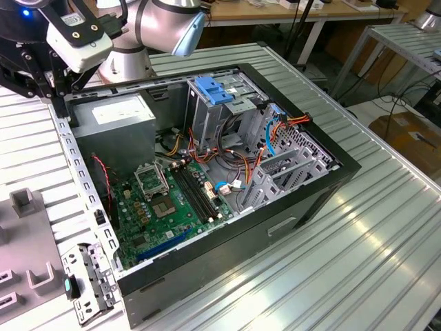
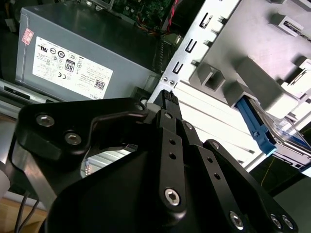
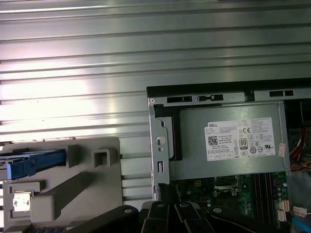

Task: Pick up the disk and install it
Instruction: 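Reach for the disk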

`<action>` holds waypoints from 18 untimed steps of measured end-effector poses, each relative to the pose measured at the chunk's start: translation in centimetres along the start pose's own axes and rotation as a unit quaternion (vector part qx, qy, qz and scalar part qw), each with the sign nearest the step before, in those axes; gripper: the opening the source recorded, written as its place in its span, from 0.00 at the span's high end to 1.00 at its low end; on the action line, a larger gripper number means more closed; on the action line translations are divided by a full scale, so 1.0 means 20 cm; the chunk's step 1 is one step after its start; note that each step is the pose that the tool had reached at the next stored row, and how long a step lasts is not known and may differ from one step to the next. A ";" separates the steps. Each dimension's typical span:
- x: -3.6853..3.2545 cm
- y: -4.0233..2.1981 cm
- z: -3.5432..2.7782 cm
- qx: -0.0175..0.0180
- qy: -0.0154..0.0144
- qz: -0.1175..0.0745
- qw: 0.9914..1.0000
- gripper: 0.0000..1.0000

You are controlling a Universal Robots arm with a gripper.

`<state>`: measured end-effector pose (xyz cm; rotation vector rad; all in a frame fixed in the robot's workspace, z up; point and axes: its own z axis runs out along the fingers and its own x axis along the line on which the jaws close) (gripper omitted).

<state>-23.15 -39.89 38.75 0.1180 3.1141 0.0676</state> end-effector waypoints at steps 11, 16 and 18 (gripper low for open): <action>0.046 -0.003 -0.001 0.000 0.000 0.000 1.000 0.89; 0.068 -0.005 -0.001 0.000 0.000 0.000 1.000 0.89; 0.077 -0.006 -0.001 0.000 0.000 0.000 1.000 0.89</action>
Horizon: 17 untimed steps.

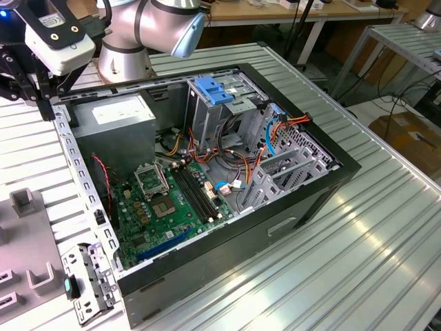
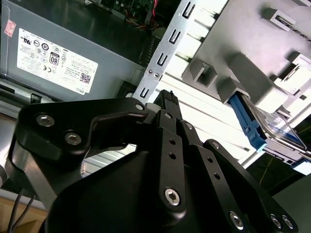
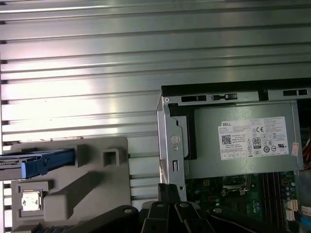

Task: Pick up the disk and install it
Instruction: 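Reach for the disk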

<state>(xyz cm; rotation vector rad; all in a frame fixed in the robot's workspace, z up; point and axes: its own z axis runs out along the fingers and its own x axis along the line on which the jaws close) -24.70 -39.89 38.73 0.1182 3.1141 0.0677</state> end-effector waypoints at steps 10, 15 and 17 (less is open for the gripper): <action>0.047 -0.004 -0.001 0.000 0.000 0.000 1.000 0.89; 0.067 -0.005 -0.001 0.000 0.000 0.000 1.000 0.89; 0.077 -0.005 -0.001 0.000 0.000 0.000 1.000 0.89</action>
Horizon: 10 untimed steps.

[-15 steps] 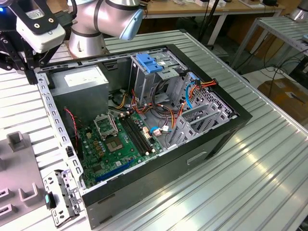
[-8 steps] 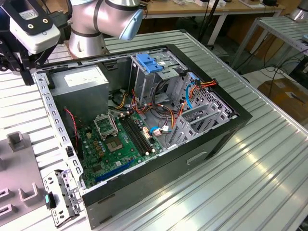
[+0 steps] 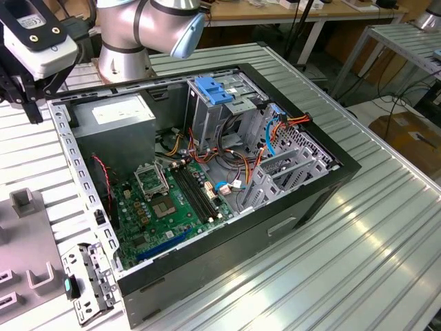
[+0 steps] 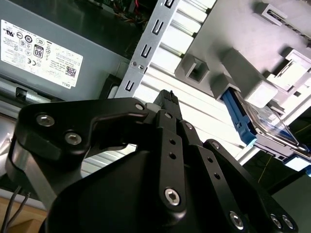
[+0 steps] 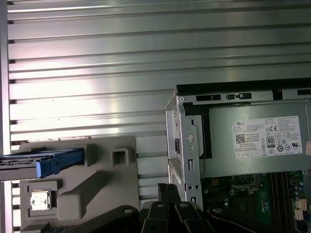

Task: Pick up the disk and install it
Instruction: 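Reach for the disk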

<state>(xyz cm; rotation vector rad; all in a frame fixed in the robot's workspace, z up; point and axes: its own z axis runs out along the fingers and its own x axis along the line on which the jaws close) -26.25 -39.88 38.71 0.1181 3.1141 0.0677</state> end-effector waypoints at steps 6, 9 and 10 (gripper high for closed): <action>0.032 0.004 0.000 0.000 0.000 0.000 1.000 0.89; 0.073 0.013 0.002 0.000 0.000 0.001 1.000 0.89; 0.087 0.014 0.002 0.000 0.000 0.001 1.000 0.89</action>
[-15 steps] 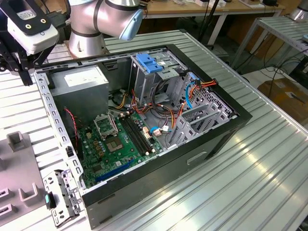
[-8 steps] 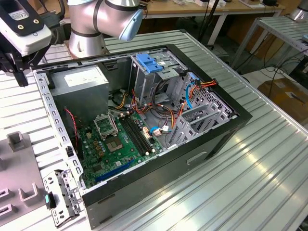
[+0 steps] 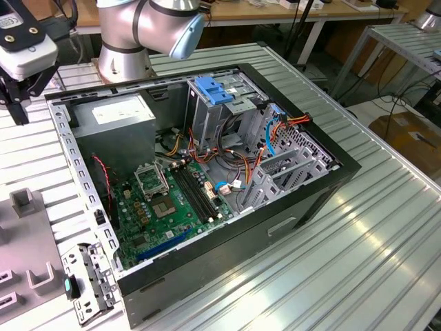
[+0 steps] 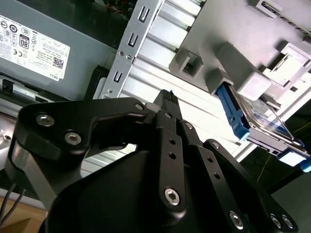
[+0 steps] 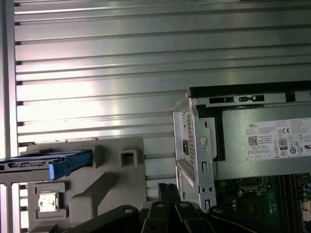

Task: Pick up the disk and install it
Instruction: 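Reach for the disk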

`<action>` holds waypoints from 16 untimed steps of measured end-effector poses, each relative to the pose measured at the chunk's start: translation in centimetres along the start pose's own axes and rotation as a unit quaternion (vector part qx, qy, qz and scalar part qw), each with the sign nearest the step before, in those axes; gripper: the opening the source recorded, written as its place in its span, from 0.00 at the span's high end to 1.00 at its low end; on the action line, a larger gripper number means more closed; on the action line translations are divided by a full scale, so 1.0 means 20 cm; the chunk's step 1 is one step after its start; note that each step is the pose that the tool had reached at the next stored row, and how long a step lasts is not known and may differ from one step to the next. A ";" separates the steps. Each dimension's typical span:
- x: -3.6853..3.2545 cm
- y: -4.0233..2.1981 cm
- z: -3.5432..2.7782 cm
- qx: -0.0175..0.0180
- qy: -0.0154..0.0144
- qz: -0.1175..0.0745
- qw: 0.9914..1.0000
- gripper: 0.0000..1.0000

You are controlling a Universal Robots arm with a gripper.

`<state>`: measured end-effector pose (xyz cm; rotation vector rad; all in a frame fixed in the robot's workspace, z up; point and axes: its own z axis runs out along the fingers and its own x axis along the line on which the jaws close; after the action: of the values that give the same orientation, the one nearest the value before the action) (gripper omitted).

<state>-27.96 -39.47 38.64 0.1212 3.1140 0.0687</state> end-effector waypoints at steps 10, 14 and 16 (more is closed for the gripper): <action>0.153 0.003 0.007 0.001 0.017 0.003 1.000 0.89; 0.248 -0.003 0.011 0.001 0.022 0.004 1.000 0.89; 0.298 -0.006 0.013 0.001 0.023 0.004 1.000 0.89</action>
<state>-33.89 -39.11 38.24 0.1328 3.1592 0.0686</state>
